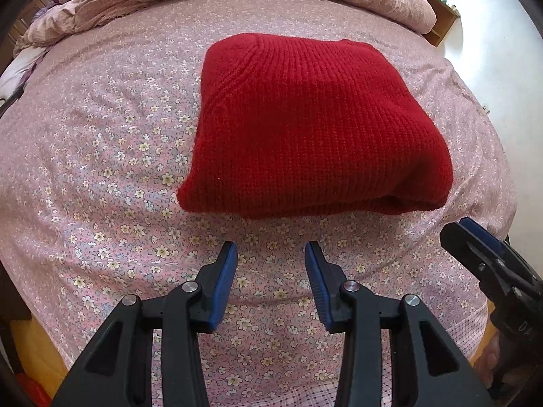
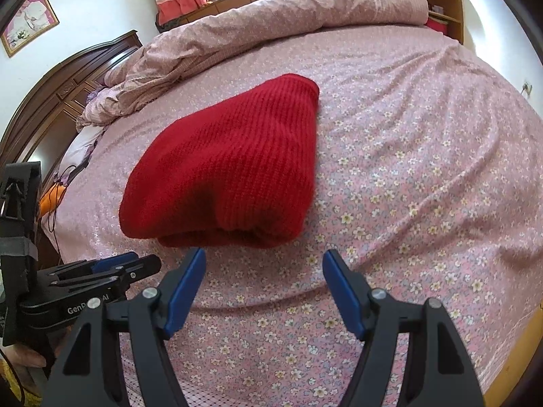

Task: Fold small clothes
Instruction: 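Open both grippers and withdraw them from the folded bundle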

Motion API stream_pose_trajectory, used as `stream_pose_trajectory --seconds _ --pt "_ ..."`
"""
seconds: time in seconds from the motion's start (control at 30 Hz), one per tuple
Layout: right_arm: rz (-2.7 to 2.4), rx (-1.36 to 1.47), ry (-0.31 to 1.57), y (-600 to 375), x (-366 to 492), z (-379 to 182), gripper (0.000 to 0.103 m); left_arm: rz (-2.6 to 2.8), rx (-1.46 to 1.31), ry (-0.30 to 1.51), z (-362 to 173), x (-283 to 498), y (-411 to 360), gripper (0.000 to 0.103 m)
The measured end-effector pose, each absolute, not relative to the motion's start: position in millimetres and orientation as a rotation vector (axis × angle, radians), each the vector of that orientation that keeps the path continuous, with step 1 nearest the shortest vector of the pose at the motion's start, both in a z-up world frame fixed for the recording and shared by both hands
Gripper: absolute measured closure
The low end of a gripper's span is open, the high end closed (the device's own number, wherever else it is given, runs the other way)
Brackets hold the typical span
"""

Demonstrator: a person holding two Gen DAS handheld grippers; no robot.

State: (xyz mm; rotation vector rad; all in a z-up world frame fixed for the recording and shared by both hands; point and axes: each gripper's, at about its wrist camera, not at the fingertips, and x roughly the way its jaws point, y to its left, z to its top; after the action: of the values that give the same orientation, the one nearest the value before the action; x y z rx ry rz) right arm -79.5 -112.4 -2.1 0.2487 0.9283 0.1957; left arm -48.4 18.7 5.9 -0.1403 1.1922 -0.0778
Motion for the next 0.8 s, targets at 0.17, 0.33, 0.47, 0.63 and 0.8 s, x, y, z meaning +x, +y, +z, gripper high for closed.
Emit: stream_pose_trajectory --seconds 0.17,0.33,0.47,0.63,0.8 --pt "0.197 0.250 0.930 -112.8 -78.9 -2.4 0.028 -0.077 -0.140 1.193 5.8 -48.4 18.3 0.068" --pt "0.196 0.253 0.930 -113.6 -78.5 -4.2 0.028 -0.078 -0.137 1.195 5.7 -48.3 17.8 0.068" --pt "0.195 0.252 0.930 -113.5 -78.7 -4.6 0.028 -0.072 -0.136 1.196 5.6 -48.5 17.7 0.068" --pt "0.195 0.251 0.929 -113.6 -78.6 -4.3 0.029 -0.074 -0.133 1.196 5.2 -47.9 18.4 0.068" --pt "0.194 0.249 0.928 -113.2 -78.4 -4.1 0.028 -0.073 -0.130 1.194 5.6 -47.2 18.3 0.068"
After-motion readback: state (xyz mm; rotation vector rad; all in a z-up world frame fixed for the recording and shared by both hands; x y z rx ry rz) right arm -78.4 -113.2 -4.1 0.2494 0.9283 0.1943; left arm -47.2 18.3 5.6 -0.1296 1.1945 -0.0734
